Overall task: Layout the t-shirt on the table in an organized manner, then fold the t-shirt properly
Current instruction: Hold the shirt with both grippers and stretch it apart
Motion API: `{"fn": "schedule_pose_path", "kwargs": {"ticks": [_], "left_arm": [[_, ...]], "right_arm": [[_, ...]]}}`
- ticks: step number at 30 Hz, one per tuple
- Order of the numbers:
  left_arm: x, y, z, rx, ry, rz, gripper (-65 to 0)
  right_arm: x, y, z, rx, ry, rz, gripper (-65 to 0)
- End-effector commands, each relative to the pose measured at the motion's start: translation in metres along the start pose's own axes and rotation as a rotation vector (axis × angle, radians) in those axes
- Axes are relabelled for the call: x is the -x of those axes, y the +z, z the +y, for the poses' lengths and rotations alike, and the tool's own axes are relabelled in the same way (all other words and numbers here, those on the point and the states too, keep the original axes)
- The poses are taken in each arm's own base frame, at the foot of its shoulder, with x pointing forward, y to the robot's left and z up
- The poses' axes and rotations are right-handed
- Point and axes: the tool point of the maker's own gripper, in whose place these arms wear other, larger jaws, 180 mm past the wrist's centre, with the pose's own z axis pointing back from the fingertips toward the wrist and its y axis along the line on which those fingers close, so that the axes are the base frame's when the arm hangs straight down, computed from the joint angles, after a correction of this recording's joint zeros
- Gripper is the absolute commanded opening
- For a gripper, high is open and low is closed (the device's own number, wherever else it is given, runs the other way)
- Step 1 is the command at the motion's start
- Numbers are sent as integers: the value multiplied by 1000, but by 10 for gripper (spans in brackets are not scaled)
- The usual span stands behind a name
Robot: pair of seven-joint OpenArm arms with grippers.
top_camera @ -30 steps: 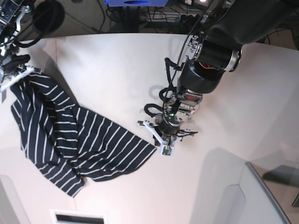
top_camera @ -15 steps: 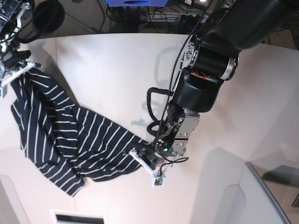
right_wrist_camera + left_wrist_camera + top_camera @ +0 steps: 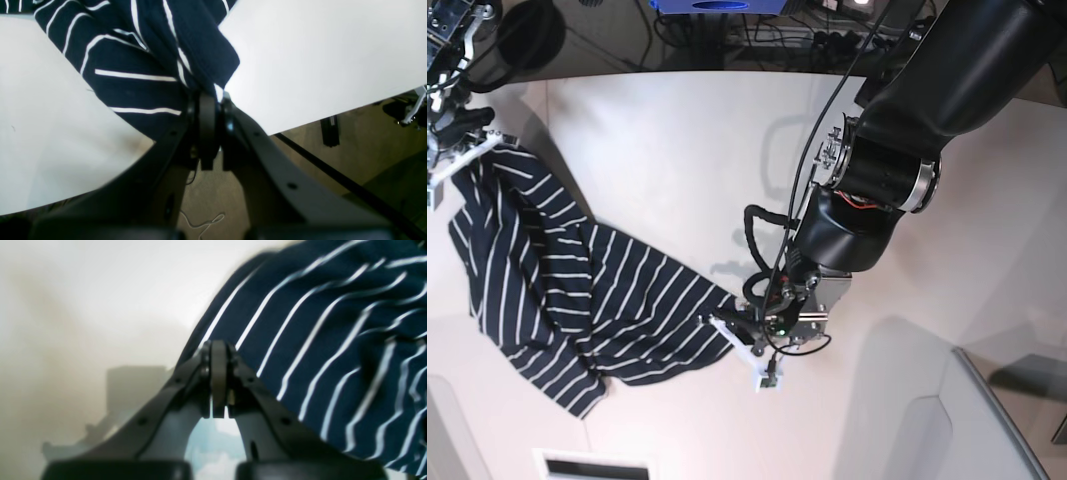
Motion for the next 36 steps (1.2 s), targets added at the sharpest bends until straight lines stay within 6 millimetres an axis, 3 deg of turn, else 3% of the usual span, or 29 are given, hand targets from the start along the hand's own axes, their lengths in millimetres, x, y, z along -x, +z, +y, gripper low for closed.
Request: {"fn": "schedule_pose_path", "kwargs": {"ticks": [1,10,12,22,26,30,33,36], "left_arm": [[-34,5,-9,19,-5,-82,-650],[-25,2,-7,16,5,-120,-650],[-15,-1,-4,9,8,-96,-650],[7,-5,-2,3,11,-56,-650],[16,-6,-1,3,14,-39,-650],[27,-7,1,0,20,-22,-650],[34,-7,17,-25,23,-10,-650],[59,-6,34,-48,31,47,-650]], "right_arm": [[-5,3,-2,5,8,-23,-636],[0,1,32,-76,87,-12,-636],[-1,1,38,-90,99,-13,-636],[-4,0,34,-76,83,-18,-630],[-10,-1,7,13,-82,-33,-618],[-22,1,-23,81,-180,-66,-479],[-28,2,-34,104,-181,-79,-371],[-37,4,-41,117,-170,-99,-341]]}}
